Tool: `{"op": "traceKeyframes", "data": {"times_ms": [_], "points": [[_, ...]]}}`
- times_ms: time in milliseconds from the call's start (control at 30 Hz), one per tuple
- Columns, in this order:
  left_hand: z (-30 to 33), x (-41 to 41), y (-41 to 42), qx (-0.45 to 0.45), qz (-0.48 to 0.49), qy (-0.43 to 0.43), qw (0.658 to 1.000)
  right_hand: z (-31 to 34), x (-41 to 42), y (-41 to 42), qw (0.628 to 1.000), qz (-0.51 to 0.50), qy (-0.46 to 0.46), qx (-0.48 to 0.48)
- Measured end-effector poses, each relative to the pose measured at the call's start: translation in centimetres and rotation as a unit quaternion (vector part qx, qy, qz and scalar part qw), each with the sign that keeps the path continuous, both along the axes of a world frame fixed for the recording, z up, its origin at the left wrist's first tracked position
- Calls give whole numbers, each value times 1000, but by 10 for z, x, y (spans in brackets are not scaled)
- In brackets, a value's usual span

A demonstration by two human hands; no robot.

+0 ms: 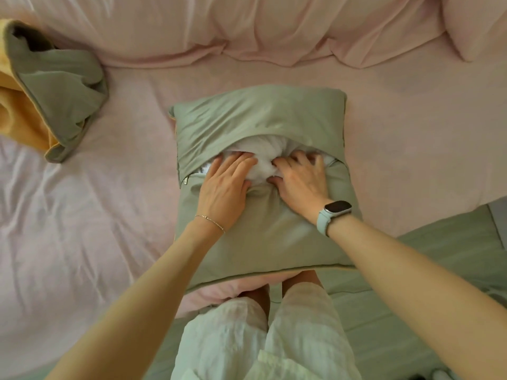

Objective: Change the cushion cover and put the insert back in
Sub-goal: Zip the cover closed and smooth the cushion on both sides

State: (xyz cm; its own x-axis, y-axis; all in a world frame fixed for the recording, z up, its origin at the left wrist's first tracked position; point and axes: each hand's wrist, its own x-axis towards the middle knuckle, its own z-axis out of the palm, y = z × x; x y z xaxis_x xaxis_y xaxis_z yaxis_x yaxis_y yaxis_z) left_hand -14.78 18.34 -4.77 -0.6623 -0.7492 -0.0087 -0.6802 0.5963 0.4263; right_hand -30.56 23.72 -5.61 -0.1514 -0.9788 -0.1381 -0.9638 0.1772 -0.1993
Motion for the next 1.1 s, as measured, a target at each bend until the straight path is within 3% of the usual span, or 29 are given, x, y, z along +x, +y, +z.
{"op": "traceKeyframes", "data": {"times_ms": [67, 133, 200, 267, 300, 367, 433, 567, 633, 700, 833, 933, 1000, 1100], "points": [[-6, -1, -2, 3, -44, -44, 998, 4, -2, 3, 999, -11, -38, 14], [-13, 2, -2, -9, -85, -75, 994, 15, -12, 6, 987, -35, -127, 88], [-18, 1, 2, -21, -70, -71, 995, 22, -22, 8, 967, -49, -209, 139], [-18, -8, 7, -23, -16, -52, 998, 31, -21, 9, 955, -77, -266, 107], [-18, -11, 9, -17, 9, -49, 999, 35, -19, 10, 955, -87, -280, 48], [-17, -10, 8, 4, 35, -48, 998, 41, -11, 13, 959, -42, -271, -68], [-11, -4, 5, 44, 32, -23, 998, 43, -7, 11, 966, 28, -234, -107], [7, 6, 14, 87, -16, 62, 994, 36, -3, -11, 980, 11, -200, -13], [12, 14, 22, 130, -3, 84, 988, 24, 5, -18, 986, 53, -143, 60], [13, 27, 29, 143, 14, 90, 985, 19, 13, -18, 982, 94, -151, 56], [22, 31, 37, 23, 56, 47, 997, 31, 8, -6, 955, 42, -270, -116], [29, 22, 42, -53, 85, 65, 993, 48, 4, 27, 958, 34, -191, -213], [30, 21, 40, -86, 85, 79, 990, 51, 5, 51, 961, 63, -174, -206], [28, 22, 35, -109, 48, 81, 990, 44, 11, 67, 978, 82, -163, -98]]}}
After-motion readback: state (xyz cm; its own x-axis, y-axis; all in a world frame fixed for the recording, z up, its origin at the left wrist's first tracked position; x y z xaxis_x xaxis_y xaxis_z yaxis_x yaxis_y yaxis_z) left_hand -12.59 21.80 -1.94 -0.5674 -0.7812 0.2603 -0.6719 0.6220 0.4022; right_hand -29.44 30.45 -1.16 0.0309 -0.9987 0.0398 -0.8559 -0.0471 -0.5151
